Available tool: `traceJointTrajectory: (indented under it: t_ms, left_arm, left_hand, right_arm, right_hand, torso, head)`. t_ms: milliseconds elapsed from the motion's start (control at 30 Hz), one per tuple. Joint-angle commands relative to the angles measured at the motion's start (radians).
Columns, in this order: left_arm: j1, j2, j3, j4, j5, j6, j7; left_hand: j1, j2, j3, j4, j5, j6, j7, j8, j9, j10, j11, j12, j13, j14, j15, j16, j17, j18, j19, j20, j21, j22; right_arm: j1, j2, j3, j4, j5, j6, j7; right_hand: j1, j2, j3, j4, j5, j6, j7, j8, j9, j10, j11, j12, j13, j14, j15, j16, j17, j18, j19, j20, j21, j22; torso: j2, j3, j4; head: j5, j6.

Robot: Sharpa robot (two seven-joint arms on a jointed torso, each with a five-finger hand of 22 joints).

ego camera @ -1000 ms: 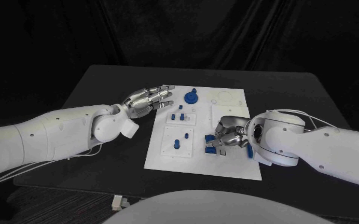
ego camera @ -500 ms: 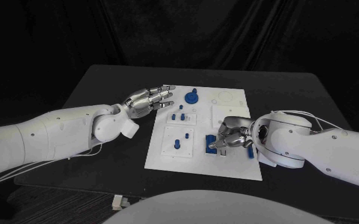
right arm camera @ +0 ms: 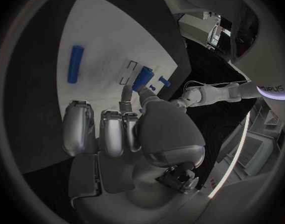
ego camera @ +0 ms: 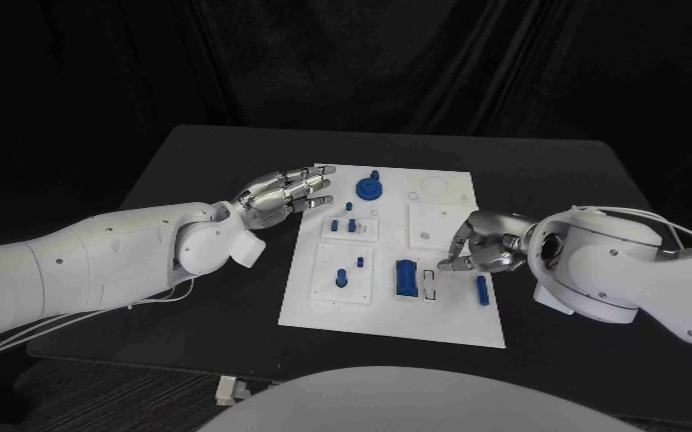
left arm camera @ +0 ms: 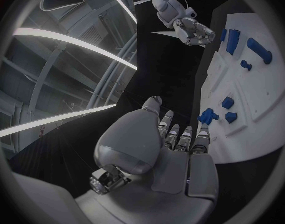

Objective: Assemble the parts on the task board

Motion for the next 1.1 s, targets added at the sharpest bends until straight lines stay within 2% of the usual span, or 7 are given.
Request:
traceJointTrajectory:
  t_ms: [33, 167, 300, 500, 600, 800, 1100]
  left_arm:
    - [-0.002, 0.001, 0.001, 0.0, 0.004, 0.008, 0.011]
    - [-0.002, 0.003, 0.001, 0.0, 0.004, 0.007, 0.012]
    - [-0.002, 0.003, 0.001, 0.001, 0.004, 0.006, 0.012]
    - [-0.002, 0.002, 0.001, 0.002, 0.004, 0.005, 0.012]
    - [-0.002, 0.002, 0.001, 0.002, 0.004, 0.005, 0.012]
    - [-0.002, 0.001, 0.001, 0.002, 0.004, 0.006, 0.012]
    - [-0.002, 0.001, 0.001, 0.002, 0.004, 0.007, 0.012]
  left_hand:
    - [0.001, 0.012, 0.008, 0.001, 0.006, 0.002, 0.004, 0.007, 0.001, 0.001, 0.007, 0.005, 0.001, 0.0, 0.008, 0.004, 0.001, 0.016, 0.0, 0.004, 0.005, 0.002]
    - [0.001, 0.012, 0.008, 0.001, 0.006, 0.002, 0.004, 0.007, 0.001, 0.001, 0.007, 0.005, 0.001, 0.0, 0.008, 0.004, 0.001, 0.016, 0.0, 0.004, 0.005, 0.002]
    - [0.001, 0.012, 0.008, 0.001, 0.006, 0.002, 0.004, 0.007, 0.001, 0.001, 0.007, 0.005, 0.001, 0.0, 0.008, 0.004, 0.001, 0.016, 0.0, 0.004, 0.005, 0.002]
    - [0.001, 0.011, 0.009, 0.0, 0.006, 0.004, 0.005, 0.008, 0.001, 0.002, 0.008, 0.007, 0.001, 0.0, 0.008, 0.004, 0.001, 0.016, 0.001, 0.004, 0.005, 0.002]
    - [0.001, 0.011, 0.009, 0.0, 0.006, 0.004, 0.005, 0.008, 0.001, 0.002, 0.008, 0.007, 0.001, 0.0, 0.008, 0.004, 0.001, 0.016, 0.001, 0.004, 0.005, 0.002]
    - [0.001, 0.011, 0.009, 0.0, 0.006, 0.004, 0.005, 0.008, 0.001, 0.002, 0.008, 0.007, 0.001, 0.0, 0.008, 0.004, 0.001, 0.016, 0.001, 0.004, 0.005, 0.002]
    - [0.001, 0.011, 0.009, 0.0, 0.006, 0.004, 0.005, 0.008, 0.001, 0.002, 0.008, 0.007, 0.001, 0.0, 0.008, 0.004, 0.001, 0.016, 0.001, 0.004, 0.005, 0.002]
  right_arm:
    - [0.029, -0.026, 0.002, 0.009, -0.005, 0.065, -0.086]
    - [0.046, -0.04, 0.002, -0.002, -0.003, 0.167, -0.157]
    - [0.049, -0.041, 0.002, -0.018, -0.034, 0.222, -0.192]
    - [0.041, -0.034, 0.001, -0.038, -0.078, 0.236, -0.207]
    - [0.034, -0.027, 0.001, -0.046, -0.087, 0.239, -0.21]
    - [0.017, -0.013, 0.001, -0.06, -0.093, 0.234, -0.213]
    - [0.002, 0.001, 0.001, -0.067, -0.095, 0.212, -0.212]
  right_hand:
    - [-0.008, -0.001, 0.002, 0.009, 0.023, 0.035, 0.011, -0.088, -0.11, 0.104, 0.016, 0.003, 0.263, 0.082, 0.012, -0.002, 0.132, -0.002, 0.028, 0.011, 0.005, 0.194]
    - [-0.017, -0.003, 0.002, 0.014, 0.027, 0.07, 0.016, -0.136, -0.179, 0.104, 0.02, 0.003, 0.263, 0.079, 0.015, -0.006, 0.121, -0.001, 0.026, 0.016, -0.001, 0.192]
    - [-0.022, -0.002, 0.0, 0.013, 0.029, 0.143, -0.003, -0.116, -0.181, 0.104, 0.007, 0.003, 0.263, 0.078, 0.006, -0.008, 0.116, 0.001, 0.024, 0.011, -0.004, 0.191]
    - [-0.043, 0.002, -0.006, 0.02, 0.044, 0.193, -0.023, -0.081, -0.145, 0.104, -0.012, 0.003, 0.263, 0.078, -0.01, -0.009, 0.115, 0.001, 0.023, -0.003, -0.006, 0.19]
    - [-0.049, 0.003, -0.007, 0.024, 0.043, 0.195, -0.024, -0.079, -0.141, 0.104, -0.013, 0.003, 0.263, 0.078, -0.011, -0.009, 0.115, 0.001, 0.024, -0.005, -0.006, 0.19]
    - [-0.058, 0.004, -0.01, 0.029, 0.039, 0.193, -0.025, -0.079, -0.137, 0.104, -0.014, 0.003, 0.263, 0.078, -0.013, -0.011, 0.111, 0.001, 0.023, -0.007, -0.007, 0.19]
    - [-0.061, 0.001, -0.011, 0.029, 0.036, 0.173, -0.022, -0.091, -0.136, 0.104, -0.012, 0.003, 0.263, 0.076, -0.013, -0.016, 0.1, 0.002, 0.021, -0.008, -0.014, 0.188]
  torso:
    - [0.0, -0.0001, -0.0003]
    - [-0.001, 0.0002, -0.0006]
    - [-0.001, 0.0001, -0.0015]
    - [-0.001, -0.0011, 0.0003]
    - [-0.002, -0.0026, 0.0011]
    - [0.002, 0.0002, 0.0012]
    - [0.0, -0.0002, 0.0005]
  head:
    - [-0.012, 0.0]
    - [-0.022, 0.0]
    - [-0.023, 0.0]
    - [-0.022, 0.0]
    - [-0.024, 0.0]
    - [-0.024, 0.0]
    - [-0.024, 0.0]
